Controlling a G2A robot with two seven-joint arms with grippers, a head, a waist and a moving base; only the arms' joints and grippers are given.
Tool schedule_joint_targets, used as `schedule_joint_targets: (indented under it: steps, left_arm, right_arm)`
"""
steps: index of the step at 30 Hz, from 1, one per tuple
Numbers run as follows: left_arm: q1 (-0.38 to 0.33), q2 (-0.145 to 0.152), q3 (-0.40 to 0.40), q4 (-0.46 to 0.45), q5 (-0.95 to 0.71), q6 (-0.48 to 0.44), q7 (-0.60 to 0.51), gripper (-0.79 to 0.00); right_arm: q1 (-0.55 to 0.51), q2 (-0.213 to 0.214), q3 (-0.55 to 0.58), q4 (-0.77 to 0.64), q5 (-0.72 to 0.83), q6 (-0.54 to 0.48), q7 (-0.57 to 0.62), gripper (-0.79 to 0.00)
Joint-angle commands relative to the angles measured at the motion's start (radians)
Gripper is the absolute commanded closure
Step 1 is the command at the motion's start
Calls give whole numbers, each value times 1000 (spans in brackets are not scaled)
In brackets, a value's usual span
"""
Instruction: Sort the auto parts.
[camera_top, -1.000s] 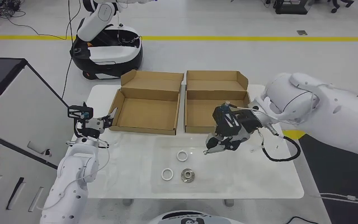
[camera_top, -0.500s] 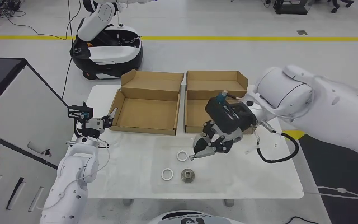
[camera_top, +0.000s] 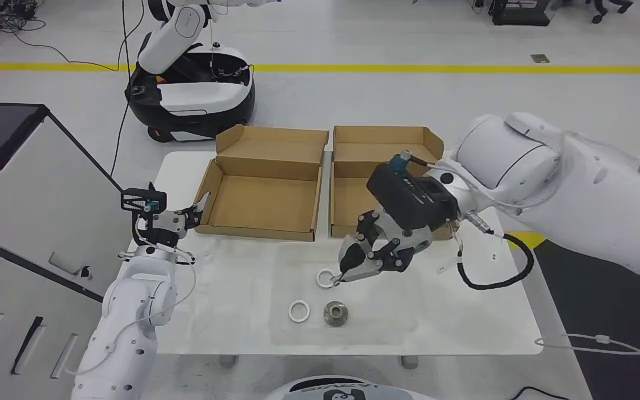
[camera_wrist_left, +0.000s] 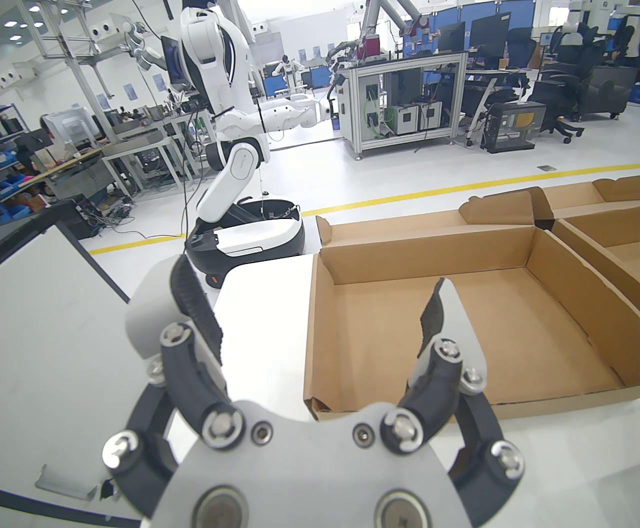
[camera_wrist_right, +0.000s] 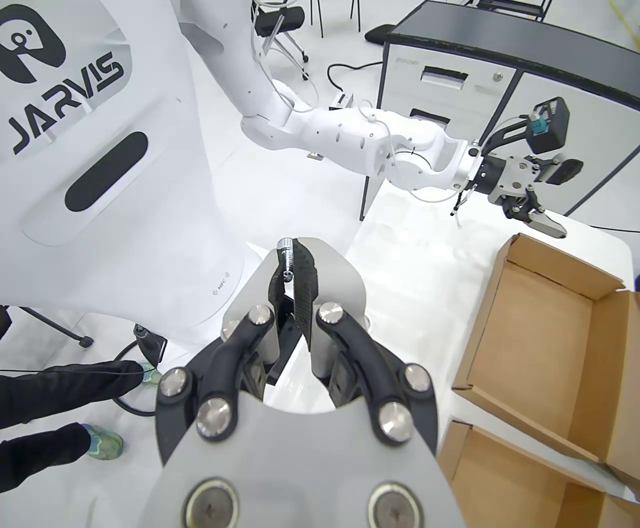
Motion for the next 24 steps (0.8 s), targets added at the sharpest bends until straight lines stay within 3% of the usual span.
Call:
schedule_joint_targets:
  steps: [1, 14, 17, 24]
  left_arm:
    - [0, 0, 0, 0, 0, 0, 0, -785]
    - [0, 0, 0, 0, 0, 0, 0, -785]
    - [0, 0, 0, 0, 0, 0, 0, -785]
    - [0, 0, 0, 0, 0, 0, 0, -785]
  right_arm:
    - [1, 1, -2, 0, -1, 0, 0, 0]
    - [-4, 1, 2, -1, -6, 8, -10, 0]
    - [-39, 5, 30, 9, 19, 0, -80, 0]
    - [-92, 28, 109, 12, 100, 0, -88, 0]
